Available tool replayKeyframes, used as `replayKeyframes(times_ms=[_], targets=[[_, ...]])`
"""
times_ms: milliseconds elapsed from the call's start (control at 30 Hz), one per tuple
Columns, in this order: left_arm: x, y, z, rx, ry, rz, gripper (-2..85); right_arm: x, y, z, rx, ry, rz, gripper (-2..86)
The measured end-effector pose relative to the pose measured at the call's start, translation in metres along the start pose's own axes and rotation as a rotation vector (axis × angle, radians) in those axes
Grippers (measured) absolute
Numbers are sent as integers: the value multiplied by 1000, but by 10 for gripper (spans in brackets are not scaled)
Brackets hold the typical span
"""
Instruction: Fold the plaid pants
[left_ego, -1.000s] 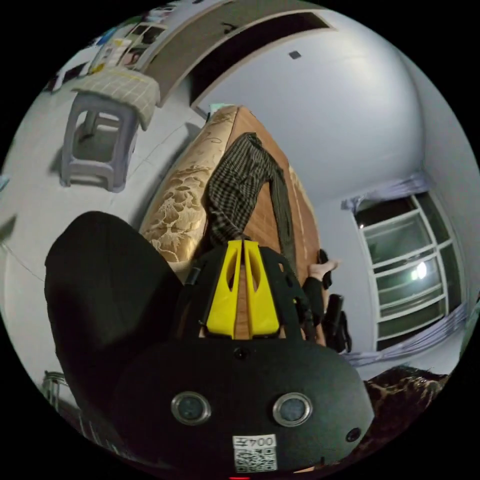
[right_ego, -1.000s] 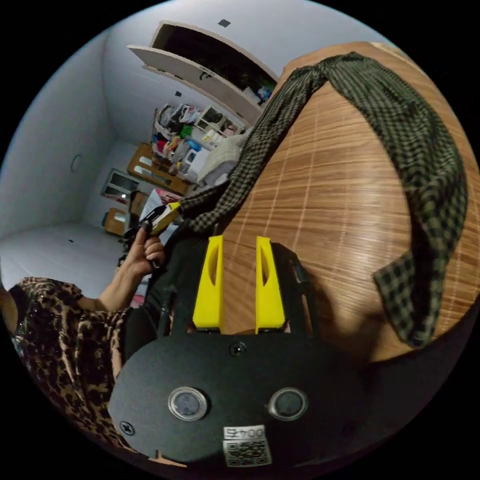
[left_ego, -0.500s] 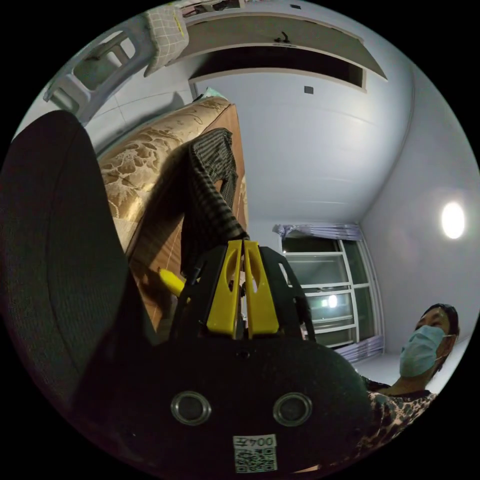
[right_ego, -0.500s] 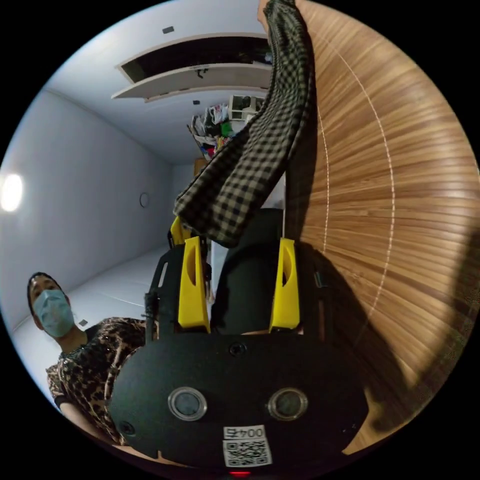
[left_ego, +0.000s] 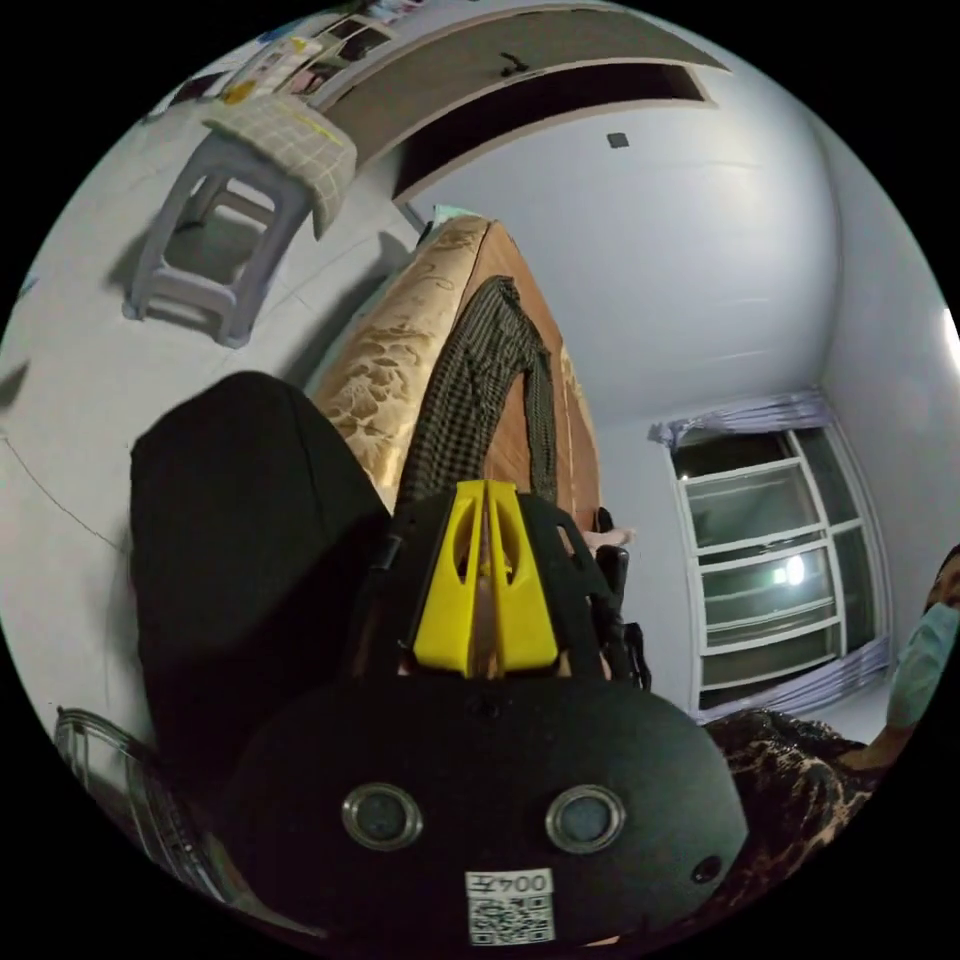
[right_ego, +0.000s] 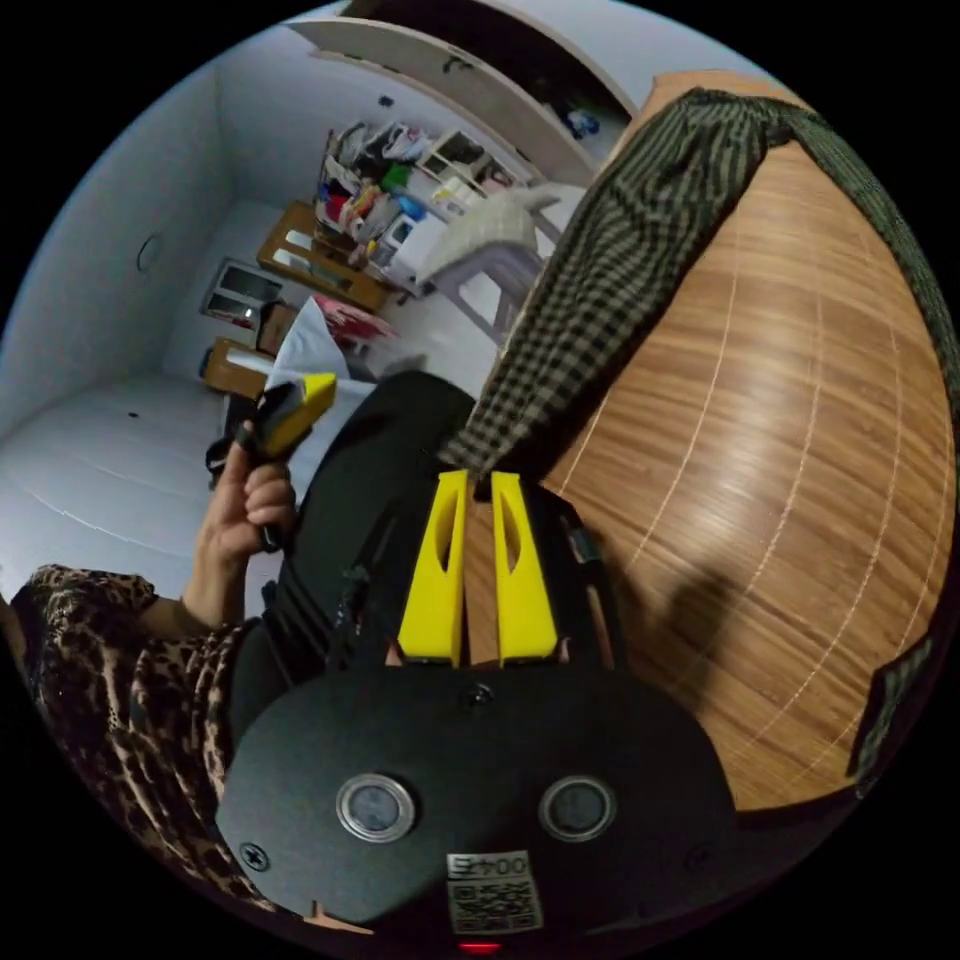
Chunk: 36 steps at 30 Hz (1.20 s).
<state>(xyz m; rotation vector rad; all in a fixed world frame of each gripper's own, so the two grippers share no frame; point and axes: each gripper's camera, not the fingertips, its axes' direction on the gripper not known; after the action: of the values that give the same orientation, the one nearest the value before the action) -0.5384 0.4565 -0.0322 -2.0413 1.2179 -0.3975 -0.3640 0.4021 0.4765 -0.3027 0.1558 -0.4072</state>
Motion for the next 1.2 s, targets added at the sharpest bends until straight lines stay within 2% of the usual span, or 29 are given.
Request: replayKeyframes(times_ms=[100,267,467,533,700,800,900,1000,1067,1200], targets=[[25,-9,13,-44,-108,130,25,5,6,24,-41,-76,47,82],[81,-10,111,-351,-419,442,52,9,14,27,28,-52,112,88],[99,10,230,-678,-785,610,86,-15,16,43,49,-1,89,87],[93,14,254,-747,-828,603,88,-27,14,49,47,15,58,91],[88,10,283,-799,-789,564,63,-52,8,71,17,-46,20,99],[88,9,298,-821,-762,572,35,-69,1,83,5,-3,1,55],[103,7,287,-718,-735,596,23,-102,-8,74,4,81,-39,36],[112,-2,248,-590,-588,544,19,-172,-7,46,66,264,-177,31],[83,-13,247,-610,-510,438,18,-206,-12,65,-14,387,-270,31],[54,-23,256,-619,-444,335,17,-213,-22,124,-200,473,-291,34]])
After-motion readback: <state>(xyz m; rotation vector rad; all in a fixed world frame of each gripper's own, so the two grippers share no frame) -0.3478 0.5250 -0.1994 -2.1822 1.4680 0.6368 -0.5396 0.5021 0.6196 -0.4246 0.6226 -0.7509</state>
